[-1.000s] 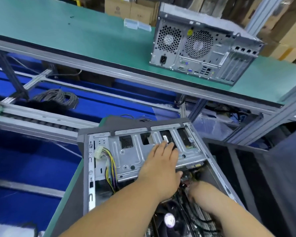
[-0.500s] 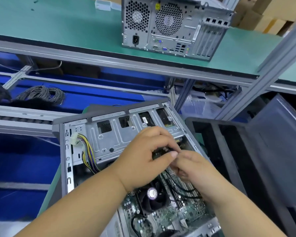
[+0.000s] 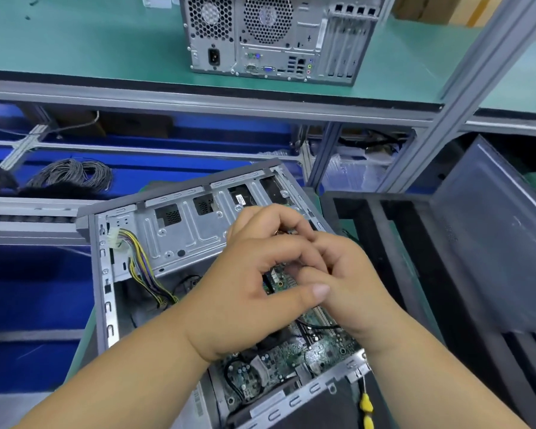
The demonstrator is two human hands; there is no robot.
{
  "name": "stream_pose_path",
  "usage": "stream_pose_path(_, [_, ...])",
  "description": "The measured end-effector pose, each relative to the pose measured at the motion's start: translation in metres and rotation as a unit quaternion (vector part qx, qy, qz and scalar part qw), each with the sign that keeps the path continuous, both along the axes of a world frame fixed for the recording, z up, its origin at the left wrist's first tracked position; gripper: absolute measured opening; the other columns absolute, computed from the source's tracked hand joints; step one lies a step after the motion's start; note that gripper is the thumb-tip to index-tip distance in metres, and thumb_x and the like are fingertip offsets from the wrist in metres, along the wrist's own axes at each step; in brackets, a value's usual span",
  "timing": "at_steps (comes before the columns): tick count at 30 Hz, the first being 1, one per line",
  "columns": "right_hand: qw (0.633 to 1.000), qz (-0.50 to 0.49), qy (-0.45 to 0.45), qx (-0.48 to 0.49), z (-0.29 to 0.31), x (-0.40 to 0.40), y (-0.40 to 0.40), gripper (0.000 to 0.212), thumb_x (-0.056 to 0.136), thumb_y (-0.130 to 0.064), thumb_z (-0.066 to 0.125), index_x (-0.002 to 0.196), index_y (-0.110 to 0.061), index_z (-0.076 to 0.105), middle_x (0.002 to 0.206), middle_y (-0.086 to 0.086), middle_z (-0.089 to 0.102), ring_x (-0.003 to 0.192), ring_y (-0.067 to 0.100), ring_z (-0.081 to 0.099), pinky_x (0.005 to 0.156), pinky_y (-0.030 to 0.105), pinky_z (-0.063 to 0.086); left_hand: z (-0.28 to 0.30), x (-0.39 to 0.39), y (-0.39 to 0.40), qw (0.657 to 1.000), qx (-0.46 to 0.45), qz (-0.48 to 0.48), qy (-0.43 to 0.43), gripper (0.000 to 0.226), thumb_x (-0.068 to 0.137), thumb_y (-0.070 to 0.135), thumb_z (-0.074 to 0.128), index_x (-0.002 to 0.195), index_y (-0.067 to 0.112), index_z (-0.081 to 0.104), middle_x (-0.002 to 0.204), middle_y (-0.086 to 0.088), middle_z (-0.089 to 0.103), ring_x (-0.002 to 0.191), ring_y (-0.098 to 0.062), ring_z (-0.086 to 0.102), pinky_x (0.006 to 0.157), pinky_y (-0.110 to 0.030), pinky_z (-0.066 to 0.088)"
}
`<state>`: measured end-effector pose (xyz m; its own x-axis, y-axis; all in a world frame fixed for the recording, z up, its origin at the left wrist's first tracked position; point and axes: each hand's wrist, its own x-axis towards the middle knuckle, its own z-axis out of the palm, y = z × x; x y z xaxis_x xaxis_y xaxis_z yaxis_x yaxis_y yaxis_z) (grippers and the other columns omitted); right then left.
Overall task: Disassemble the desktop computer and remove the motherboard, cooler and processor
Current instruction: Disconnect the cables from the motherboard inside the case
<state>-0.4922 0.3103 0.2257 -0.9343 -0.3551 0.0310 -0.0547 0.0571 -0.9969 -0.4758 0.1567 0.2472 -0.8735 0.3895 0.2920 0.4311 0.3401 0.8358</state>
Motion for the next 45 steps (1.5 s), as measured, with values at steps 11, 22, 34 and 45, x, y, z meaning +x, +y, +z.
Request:
stream_pose_path(11, [0.998, -0.017, 0.059, -0.026, -0.001, 0.026, 0.021, 0.01, 0.071, -0.019, 0.057, 0.071, -0.016, 0.066, 0.071, 0.001, 0.057, 0.074, 0.011, 0.051, 0.068, 0.028, 0.043, 0.003, 0.017, 0.026, 1.0, 0.011, -0.009, -0.002, 0.029, 0.089, 0.029, 0.044, 0.086, 0.024, 0.072, 0.113, 0.009, 0.052, 0.119, -0.026, 0.044, 0.102, -0.044, 0.034])
stream_pose_path(22, [0.996, -0.051, 0.038, -0.067, -0.01, 0.036, 0.027, 0.009, 0.077, -0.005, 0.057, 0.07, -0.005, 0.062, 0.073, 0.018, 0.055, 0.077, 0.018, 0.052, 0.069, 0.038, 0.045, 0.002, 0.031, 0.043, 1.0, -0.02, 0.015, 0.017, 0.028, 0.087, 0.041, 0.047, 0.081, 0.025, 0.07, 0.111, 0.011, 0.052, 0.118, -0.023, 0.043, 0.101, -0.045, 0.033])
stream_pose_path(34, [0.966, -0.232, 0.105, 0.048, -0.033, 0.014, 0.1, 0.027, 0.08, -0.038, 0.048, 0.072, -0.012, 0.047, 0.061, -0.008, 0.034, 0.057, 0.01, 0.034, 0.059, 0.031, 0.027, -0.046, 0.041, 0.046, 0.966, 0.006, 0.26, 0.004, 0.019, 0.092, 0.03, 0.056, 0.102, 0.045, 0.058, 0.114, 0.031, 0.05, 0.118, 0.009, 0.043, 0.088, -0.018, 0.034])
stream_pose_path(45, [0.896, -0.17, -0.14, 0.386, -0.106, -0.047, 0.185, 0.054, 0.099, -0.051, 0.04, 0.129, -0.01, 0.058, 0.13, 0.016, 0.057, 0.118, 0.032, 0.054, 0.099, 0.041, 0.044, -0.079, 0.073, 0.053, 0.942, -0.089, 0.315, -0.073, 0.02, 0.087, 0.026, 0.063, 0.091, 0.045, 0.06, 0.107, 0.033, 0.048, 0.106, 0.012, 0.046, 0.083, -0.017, 0.037])
